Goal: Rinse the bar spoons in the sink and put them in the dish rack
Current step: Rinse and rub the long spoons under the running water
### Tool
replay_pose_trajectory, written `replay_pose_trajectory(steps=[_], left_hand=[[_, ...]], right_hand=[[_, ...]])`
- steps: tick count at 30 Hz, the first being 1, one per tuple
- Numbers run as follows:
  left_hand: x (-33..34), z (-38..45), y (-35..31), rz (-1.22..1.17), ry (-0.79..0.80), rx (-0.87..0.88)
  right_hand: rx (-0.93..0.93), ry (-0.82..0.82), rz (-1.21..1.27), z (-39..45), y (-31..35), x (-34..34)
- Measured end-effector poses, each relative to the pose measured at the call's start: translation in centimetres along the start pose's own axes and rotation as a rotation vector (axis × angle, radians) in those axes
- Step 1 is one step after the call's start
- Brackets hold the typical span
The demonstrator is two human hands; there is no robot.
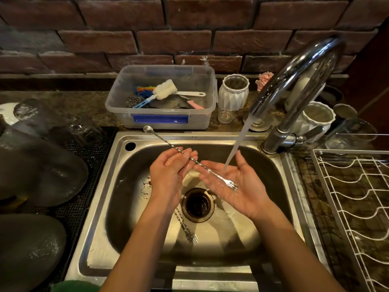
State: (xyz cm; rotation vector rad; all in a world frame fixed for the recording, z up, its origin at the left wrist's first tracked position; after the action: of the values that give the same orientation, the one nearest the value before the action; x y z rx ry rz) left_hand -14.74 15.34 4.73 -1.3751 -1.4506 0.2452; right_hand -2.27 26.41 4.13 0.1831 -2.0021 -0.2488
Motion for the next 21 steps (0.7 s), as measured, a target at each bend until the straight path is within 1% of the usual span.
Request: replay_pose_trajectory(steps=[5, 10, 16, 21], left_hand=[[1.0, -1.0, 1.8, 0.011, 0.022, -0.035], [2.1, -2.3, 3.4, 0.008, 0.025, -0.069], [3.1, -4.0, 5.2, 0.001, 0.046, -0.120], [3.5, -5.1, 6.2, -0.036, 0.054, -0.176]], right_hand=[[-0.036, 0.004, -0.072, -2.3, 0.2, -1.0], [-0.083, -0.027, -0.087, -4.5, 0.4, -2.0], [-0.130, -0.112, -0.090, -7.4, 0.3, -3.1], [-0.176, -0.241, -0.118, -9.6, 0.0, -4.0]])
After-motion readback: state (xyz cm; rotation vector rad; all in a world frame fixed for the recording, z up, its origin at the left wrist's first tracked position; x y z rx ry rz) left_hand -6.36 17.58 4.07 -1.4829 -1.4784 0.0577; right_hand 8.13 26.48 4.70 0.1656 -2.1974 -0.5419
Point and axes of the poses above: each hand's wrist, its own z-axis towards the middle knuckle, its own x-axis out of the palm, y = z × x, the point moved 2 cm from there along z, towards the middle knuckle, and after that the axes turned 2 degrees about -y, right-handed, at the moved point
